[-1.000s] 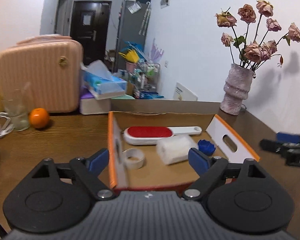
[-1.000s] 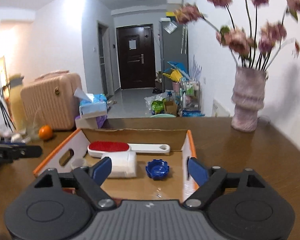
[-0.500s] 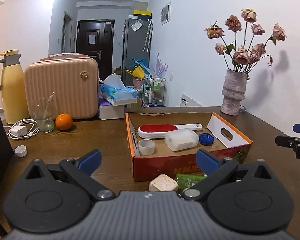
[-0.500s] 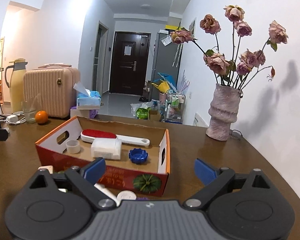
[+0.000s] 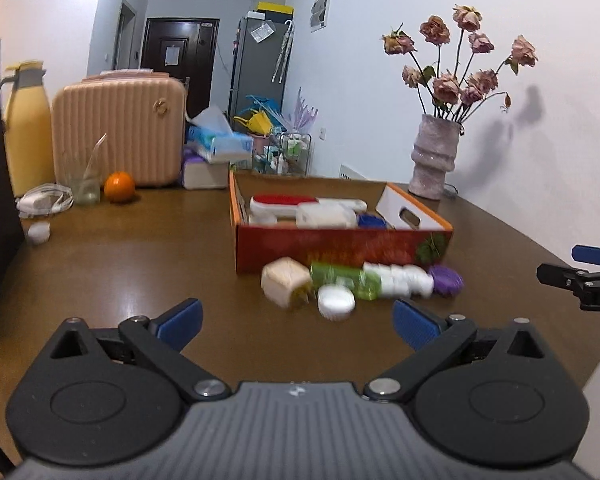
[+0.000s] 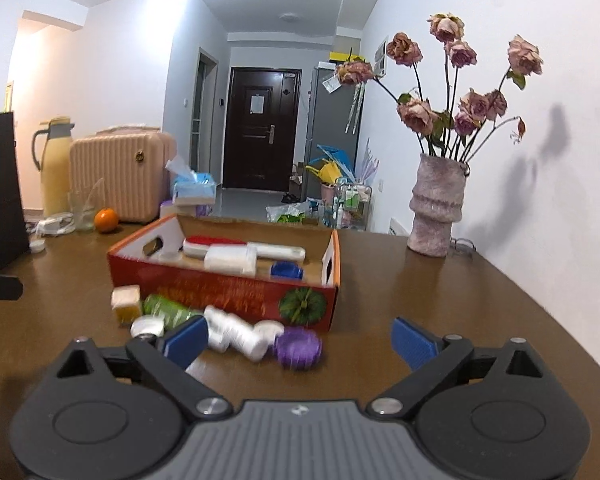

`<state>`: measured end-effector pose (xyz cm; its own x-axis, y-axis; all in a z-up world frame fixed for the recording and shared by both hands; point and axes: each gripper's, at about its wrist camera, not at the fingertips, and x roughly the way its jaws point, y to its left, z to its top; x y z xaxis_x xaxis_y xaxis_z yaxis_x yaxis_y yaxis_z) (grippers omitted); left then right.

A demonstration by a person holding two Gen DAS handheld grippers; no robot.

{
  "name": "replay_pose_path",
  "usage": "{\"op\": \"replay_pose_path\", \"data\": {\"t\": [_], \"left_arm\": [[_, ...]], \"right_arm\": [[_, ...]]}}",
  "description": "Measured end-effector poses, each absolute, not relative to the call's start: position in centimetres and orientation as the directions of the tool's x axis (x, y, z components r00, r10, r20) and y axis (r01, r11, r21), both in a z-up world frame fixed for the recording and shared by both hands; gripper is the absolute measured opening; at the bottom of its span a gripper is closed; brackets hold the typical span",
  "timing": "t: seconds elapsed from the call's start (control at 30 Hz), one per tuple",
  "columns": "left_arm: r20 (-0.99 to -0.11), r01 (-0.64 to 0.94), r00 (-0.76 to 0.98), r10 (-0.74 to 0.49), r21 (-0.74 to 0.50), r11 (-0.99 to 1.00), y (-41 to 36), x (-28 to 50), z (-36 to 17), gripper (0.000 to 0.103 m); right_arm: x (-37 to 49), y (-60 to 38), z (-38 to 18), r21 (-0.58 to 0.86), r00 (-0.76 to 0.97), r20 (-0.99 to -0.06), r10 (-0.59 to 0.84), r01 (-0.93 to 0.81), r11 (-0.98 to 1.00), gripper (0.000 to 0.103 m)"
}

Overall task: Organize rigid objects
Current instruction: 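Withdraw both tools from the box back over the table, then grasp the cream power adapter with the left tool while the right tool grasps the white screw cap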

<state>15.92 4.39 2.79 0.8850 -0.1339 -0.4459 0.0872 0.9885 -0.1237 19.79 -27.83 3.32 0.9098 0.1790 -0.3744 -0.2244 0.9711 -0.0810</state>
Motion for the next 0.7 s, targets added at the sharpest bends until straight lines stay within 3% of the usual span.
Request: {"op": "replay_pose_path", "data": {"t": [0.23, 0.7], "left_arm": [[-0.466, 0.037, 0.873, -0.142, -0.228, 0.973, 4.8, 10.3, -1.0, 0.103], [-0.535, 0.043, 0.837, -0.116, -0.148, 0.988, 2.7, 16.1, -2.7, 0.103]], "right_arm": [[13.2, -28.4, -1.2, -0.037, 0.912, -0.370, 0.176, -0.204, 0.978, 0.101], [16.5, -29.0, -3.2, -0.005, 0.871, -0.449, 0.201, -0.227, 0.974, 0.098]]}}
